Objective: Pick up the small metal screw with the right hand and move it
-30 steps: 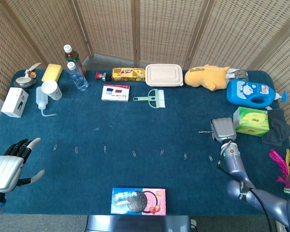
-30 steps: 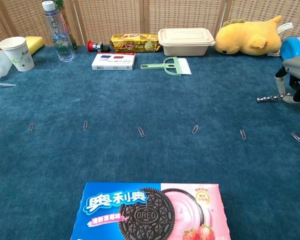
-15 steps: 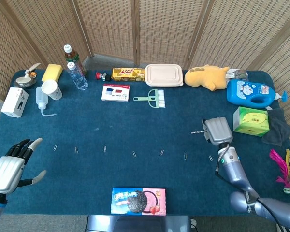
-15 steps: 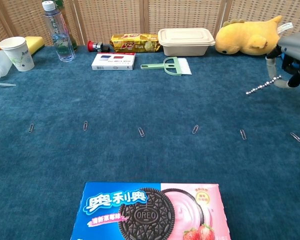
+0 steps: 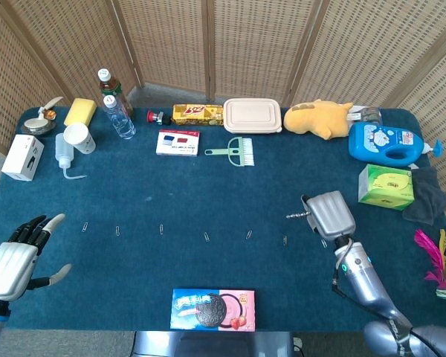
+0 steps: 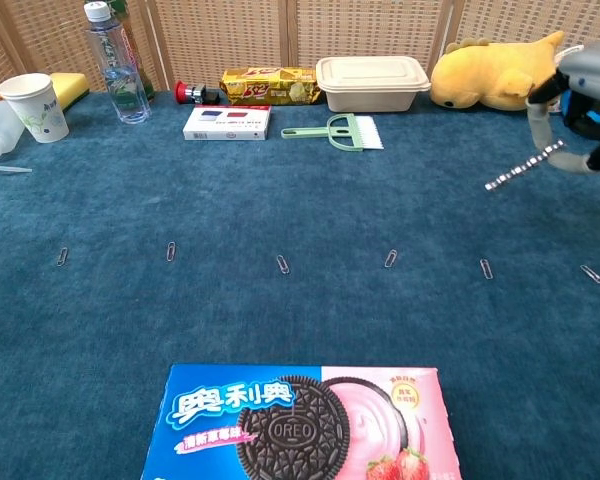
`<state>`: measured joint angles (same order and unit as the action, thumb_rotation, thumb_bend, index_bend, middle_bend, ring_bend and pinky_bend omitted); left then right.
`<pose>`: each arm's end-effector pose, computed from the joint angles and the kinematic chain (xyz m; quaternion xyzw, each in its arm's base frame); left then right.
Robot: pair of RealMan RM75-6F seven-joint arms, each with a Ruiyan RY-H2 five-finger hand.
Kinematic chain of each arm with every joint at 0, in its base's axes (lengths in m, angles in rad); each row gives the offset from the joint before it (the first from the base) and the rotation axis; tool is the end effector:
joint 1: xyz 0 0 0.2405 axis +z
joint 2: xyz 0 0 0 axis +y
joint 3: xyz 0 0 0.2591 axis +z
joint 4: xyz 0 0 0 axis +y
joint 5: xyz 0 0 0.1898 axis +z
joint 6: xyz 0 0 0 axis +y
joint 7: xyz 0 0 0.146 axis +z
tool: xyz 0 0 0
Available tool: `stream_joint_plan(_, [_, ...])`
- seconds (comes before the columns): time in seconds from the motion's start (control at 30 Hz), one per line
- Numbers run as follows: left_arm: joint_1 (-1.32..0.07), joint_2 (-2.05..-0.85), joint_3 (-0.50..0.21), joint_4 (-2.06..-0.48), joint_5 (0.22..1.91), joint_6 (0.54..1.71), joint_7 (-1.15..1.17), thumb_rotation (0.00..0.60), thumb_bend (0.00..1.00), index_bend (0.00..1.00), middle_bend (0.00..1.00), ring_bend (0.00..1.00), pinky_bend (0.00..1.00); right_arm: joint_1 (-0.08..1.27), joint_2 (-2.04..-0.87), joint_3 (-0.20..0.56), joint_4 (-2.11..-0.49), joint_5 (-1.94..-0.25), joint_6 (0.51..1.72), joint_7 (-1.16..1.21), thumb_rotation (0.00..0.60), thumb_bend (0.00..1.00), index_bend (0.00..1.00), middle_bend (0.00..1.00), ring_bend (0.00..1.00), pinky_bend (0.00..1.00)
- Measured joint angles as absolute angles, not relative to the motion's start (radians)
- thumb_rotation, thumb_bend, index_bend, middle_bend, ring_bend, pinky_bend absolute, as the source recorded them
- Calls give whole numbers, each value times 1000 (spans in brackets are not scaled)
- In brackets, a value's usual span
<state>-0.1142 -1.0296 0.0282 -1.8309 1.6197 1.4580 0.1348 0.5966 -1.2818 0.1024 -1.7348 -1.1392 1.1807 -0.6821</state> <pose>-0.2569 0.1696 0.1704 -0.6572 -0.3754 -0.3873 0.5265 -0.1909 -0.3082 0.0913 0.7477 -0.2515 0.2886 0.5426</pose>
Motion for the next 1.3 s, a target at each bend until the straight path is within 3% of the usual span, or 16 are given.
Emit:
stream_joint_plan(0.27, [-114,-1032,29,-1834,1625,1458,137,461,389,63,175,109,158,558,-1263,64,-1753,-1157,1196,-685,600,404,786,950,971,862])
stream_joint_plan(0.53, [-114,-1035,31,-1834,1631,1458,136,461,390,63,175,109,158,578,-1279,77,-1769,-1158,1161,-676,600,404,784,949,971,862])
stream_joint_plan(0.97, [-102,-1033,37,-1817,1620,1462,116,462,390,63,175,103,158,695,-1378,134,-1788,-1079,1042,-726,600,404,771,950,970,860])
stream_joint_plan(1.3, [-97,-1036,37,-1802,1616,1466,96,461,390,62,175,103,158,787,-1448,188,-1786,-976,1017,-781,600,404,770,949,970,859])
